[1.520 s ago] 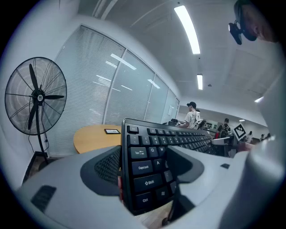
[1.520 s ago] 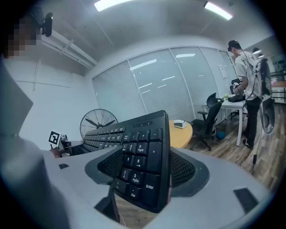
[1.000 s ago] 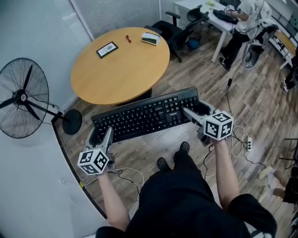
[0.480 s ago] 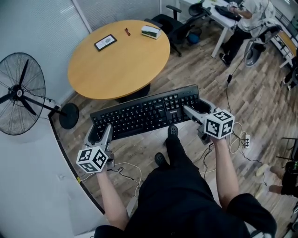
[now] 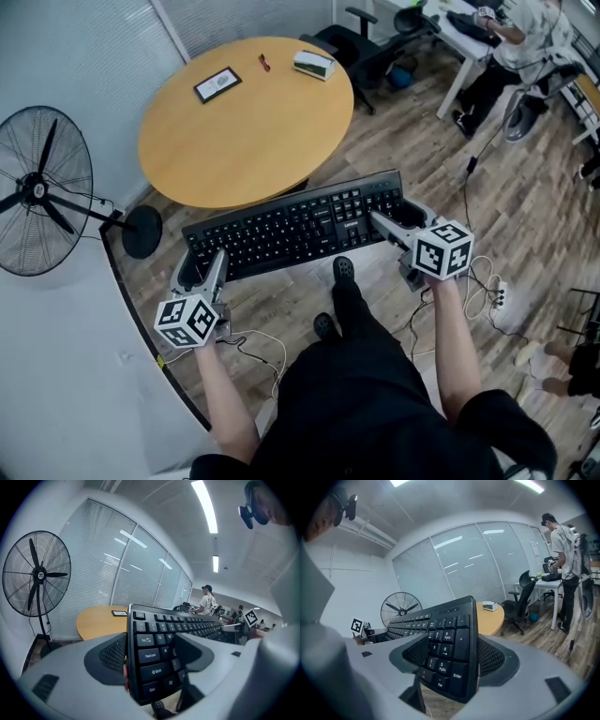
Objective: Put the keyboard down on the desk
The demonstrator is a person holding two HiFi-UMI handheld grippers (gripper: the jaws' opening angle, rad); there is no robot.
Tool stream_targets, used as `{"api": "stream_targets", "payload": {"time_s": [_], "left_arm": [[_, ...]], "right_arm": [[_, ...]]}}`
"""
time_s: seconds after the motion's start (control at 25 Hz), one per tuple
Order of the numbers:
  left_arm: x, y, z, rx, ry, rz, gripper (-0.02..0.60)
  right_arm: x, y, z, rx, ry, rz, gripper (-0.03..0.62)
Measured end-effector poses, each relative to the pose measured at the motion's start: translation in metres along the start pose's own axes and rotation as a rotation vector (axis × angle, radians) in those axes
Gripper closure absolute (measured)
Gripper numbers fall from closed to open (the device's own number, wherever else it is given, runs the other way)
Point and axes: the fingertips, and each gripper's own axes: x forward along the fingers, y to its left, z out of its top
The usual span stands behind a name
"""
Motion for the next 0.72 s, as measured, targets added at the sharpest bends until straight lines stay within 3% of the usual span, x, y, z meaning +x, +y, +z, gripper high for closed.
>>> {"api": "stream_targets", "payload": {"time_s": [0.72], "left_arm": [[-0.026, -0.011, -0.020, 0.006, -0.086, 0.117, 0.272]], "right_arm": [[0.018, -0.008, -0.004, -0.071, -0.017, 0.124, 0.281]]}}
